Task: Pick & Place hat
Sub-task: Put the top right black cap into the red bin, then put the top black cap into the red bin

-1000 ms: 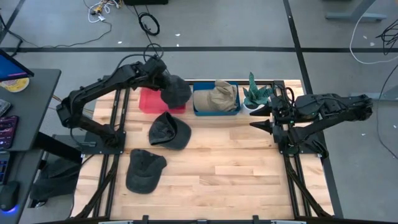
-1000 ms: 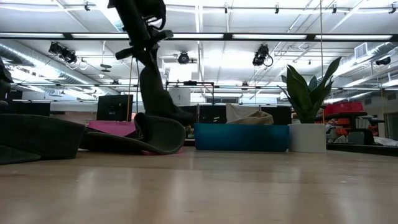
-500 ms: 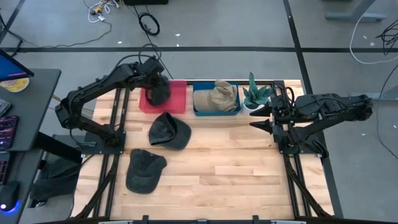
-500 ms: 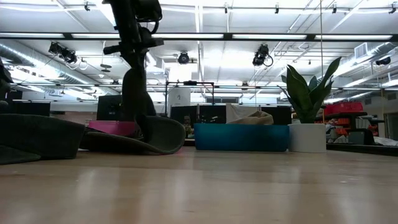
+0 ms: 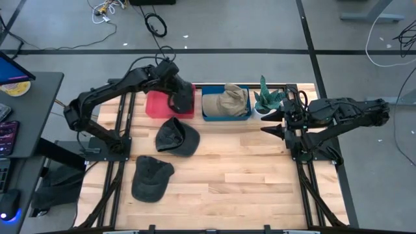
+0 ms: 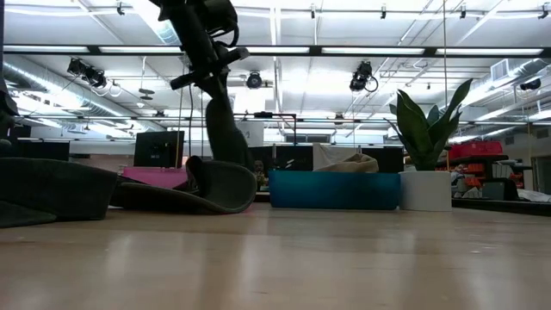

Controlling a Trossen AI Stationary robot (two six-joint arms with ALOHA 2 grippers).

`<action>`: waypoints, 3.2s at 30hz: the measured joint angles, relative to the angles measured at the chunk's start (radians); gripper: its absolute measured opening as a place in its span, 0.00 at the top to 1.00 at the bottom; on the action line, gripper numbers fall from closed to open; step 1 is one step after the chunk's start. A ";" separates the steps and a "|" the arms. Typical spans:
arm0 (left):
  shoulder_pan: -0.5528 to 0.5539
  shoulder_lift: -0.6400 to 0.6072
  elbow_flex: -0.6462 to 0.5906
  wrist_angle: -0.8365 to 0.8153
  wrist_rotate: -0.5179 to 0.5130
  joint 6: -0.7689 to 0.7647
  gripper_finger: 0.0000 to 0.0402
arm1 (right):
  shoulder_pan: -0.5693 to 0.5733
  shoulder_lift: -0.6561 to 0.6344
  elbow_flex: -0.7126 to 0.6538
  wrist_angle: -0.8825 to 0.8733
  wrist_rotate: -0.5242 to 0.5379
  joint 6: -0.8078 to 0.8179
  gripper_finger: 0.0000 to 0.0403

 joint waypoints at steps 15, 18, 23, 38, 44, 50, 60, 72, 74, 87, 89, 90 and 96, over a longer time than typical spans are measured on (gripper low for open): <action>0.002 0.086 0.000 -0.090 -0.010 -0.003 0.97 | 0.000 0.008 0.000 0.000 0.019 0.022 0.46; 0.000 0.114 0.000 -0.106 -0.057 -0.038 0.97 | 0.000 0.012 0.000 0.001 0.019 0.026 0.46; -0.003 0.137 0.000 -0.105 -0.118 -0.109 0.97 | 0.000 0.019 0.000 0.010 0.019 0.026 0.46; 0.003 0.126 -0.001 0.073 0.068 -0.117 0.97 | 0.000 0.027 0.000 0.018 0.019 0.030 0.46; 0.006 0.151 0.000 0.062 0.067 -0.085 0.97 | 0.000 0.028 0.000 0.022 0.019 0.024 0.46; -0.004 0.176 0.000 0.095 0.075 -0.094 0.97 | 0.000 0.034 0.000 0.024 0.019 0.016 0.46; -0.012 0.206 -0.001 0.113 0.068 -0.108 0.96 | 0.000 0.048 0.000 0.029 0.018 0.015 0.46; -0.032 0.204 -0.001 0.072 -0.052 -0.103 0.62 | 0.000 0.048 0.000 0.030 0.000 0.018 0.46; -0.039 0.202 -0.001 0.072 -0.053 -0.097 0.55 | 0.000 0.048 0.000 0.030 0.000 0.018 0.46; -0.076 0.195 0.018 -0.102 -0.152 -0.158 0.28 | 0.000 0.048 0.000 0.030 -0.008 0.019 0.46; -0.084 0.193 0.049 -0.181 -0.201 -0.148 0.28 | 0.000 0.048 0.000 0.030 -0.011 0.021 0.46; -0.091 0.192 0.066 -0.204 -0.229 -0.143 0.28 | 0.000 0.048 0.000 0.030 -0.011 0.023 0.46; -0.121 0.177 0.191 -0.321 -0.324 -0.120 0.28 | 0.000 0.048 0.000 0.030 -0.011 0.023 0.46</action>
